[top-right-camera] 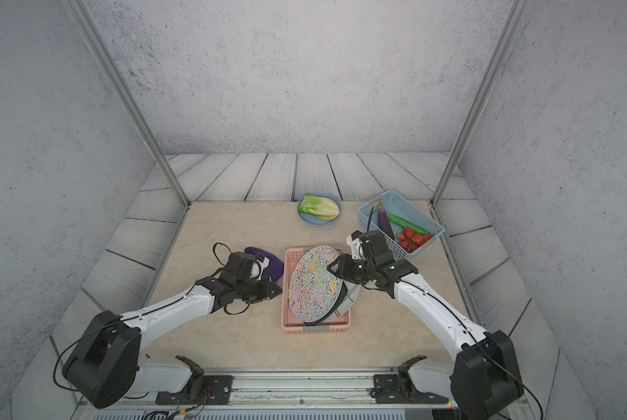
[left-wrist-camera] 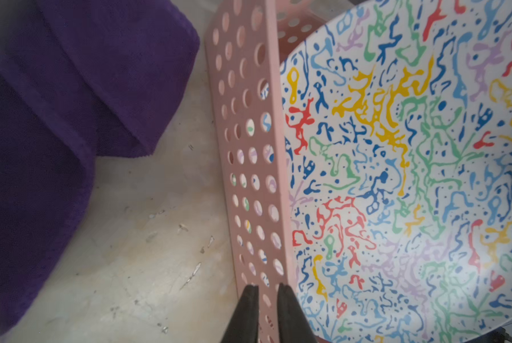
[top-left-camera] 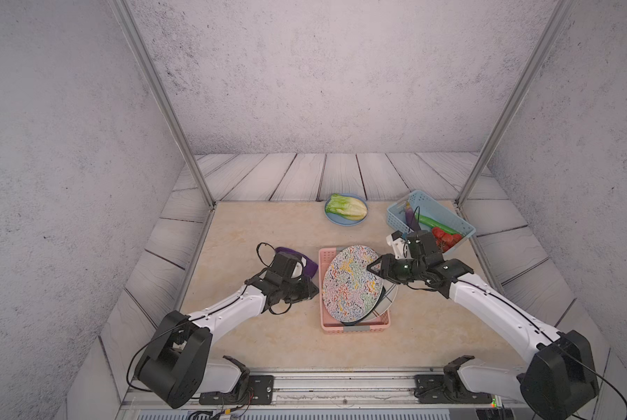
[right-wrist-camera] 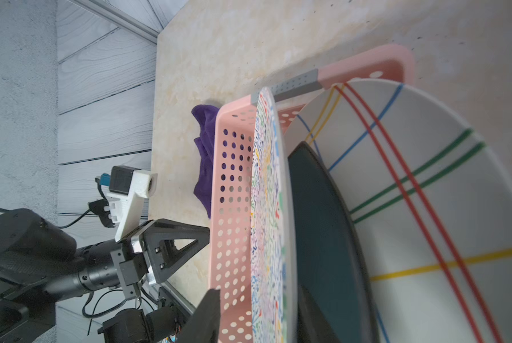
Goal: Wipe the wet plate dry
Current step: Pick up the plate from the bin, then pick up the towel at the center of the board.
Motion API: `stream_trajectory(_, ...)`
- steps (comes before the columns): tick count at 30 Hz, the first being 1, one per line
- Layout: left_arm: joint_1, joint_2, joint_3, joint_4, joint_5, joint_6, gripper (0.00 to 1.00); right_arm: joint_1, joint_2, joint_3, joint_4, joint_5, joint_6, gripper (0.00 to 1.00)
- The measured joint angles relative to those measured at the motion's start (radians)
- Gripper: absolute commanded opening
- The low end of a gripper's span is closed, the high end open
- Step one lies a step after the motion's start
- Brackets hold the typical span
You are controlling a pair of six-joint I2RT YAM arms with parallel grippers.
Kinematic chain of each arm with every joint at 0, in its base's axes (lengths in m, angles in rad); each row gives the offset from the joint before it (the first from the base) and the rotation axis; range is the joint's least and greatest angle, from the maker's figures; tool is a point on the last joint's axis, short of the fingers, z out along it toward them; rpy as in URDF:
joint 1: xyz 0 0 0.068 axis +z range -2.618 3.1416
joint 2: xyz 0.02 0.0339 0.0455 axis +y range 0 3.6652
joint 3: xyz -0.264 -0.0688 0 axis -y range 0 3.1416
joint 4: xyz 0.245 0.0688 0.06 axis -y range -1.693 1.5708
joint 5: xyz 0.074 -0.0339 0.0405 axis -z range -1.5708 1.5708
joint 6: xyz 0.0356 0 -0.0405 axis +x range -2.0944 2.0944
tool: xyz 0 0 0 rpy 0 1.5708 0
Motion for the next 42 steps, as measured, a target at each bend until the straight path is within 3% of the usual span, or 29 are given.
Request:
stream_trajectory(2,0.0,-0.035,0.009,-0.025,-0.048,0.012,0.18,0.025,0.037,-0.018,0.03,0.004,0.017,0.41)
stream_trajectory(6,0.002,-0.132,0.053,-0.127,-0.211,0.052,0.2,0.062,0.134,-0.003,0.01,0.018,-0.003,0.08)
stream_trajectory(8,0.008,-0.154,0.09,-0.18,-0.29,0.077,0.24,0.069,0.142,0.002,0.002,0.008,-0.005,0.0)
stream_trajectory(10,0.024,-0.148,0.135,-0.231,-0.357,0.102,0.32,0.082,0.108,0.013,-0.016,0.036,-0.013,0.0)
stream_trajectory(12,0.049,-0.108,0.188,-0.278,-0.404,0.121,0.48,0.084,0.032,0.013,-0.057,0.09,-0.024,0.0)
stream_trajectory(15,0.079,0.011,0.276,-0.324,-0.44,0.143,0.7,0.082,-0.111,0.002,-0.088,0.172,-0.019,0.0)
stream_trajectory(17,0.092,0.106,0.335,-0.339,-0.45,0.157,0.78,0.08,-0.198,-0.003,-0.091,0.211,-0.01,0.0)
stream_trajectory(24,0.105,0.428,0.563,-0.406,-0.461,0.154,0.76,0.08,-0.318,0.002,-0.114,0.276,0.015,0.0)
stream_trajectory(30,0.106,0.581,0.607,-0.423,-0.491,0.132,0.8,0.08,-0.319,0.006,-0.158,0.287,0.025,0.0)
stream_trajectory(32,0.106,0.609,0.607,-0.43,-0.507,0.126,0.75,0.08,-0.319,0.006,-0.167,0.287,0.029,0.0)
stream_trajectory(33,0.106,0.621,0.607,-0.431,-0.515,0.119,0.67,0.08,-0.319,0.006,-0.169,0.287,0.03,0.0)
stream_trajectory(38,0.116,0.644,0.64,-0.437,-0.502,0.109,0.06,0.08,-0.319,0.006,-0.179,0.288,0.033,0.0)
stream_trajectory(39,0.126,0.636,0.638,-0.438,-0.487,0.109,0.0,0.08,-0.319,0.006,-0.18,0.288,0.034,0.0)
stream_trajectory(42,0.179,0.542,0.597,-0.453,-0.423,0.109,0.0,0.08,-0.319,0.006,-0.18,0.287,0.042,0.0)
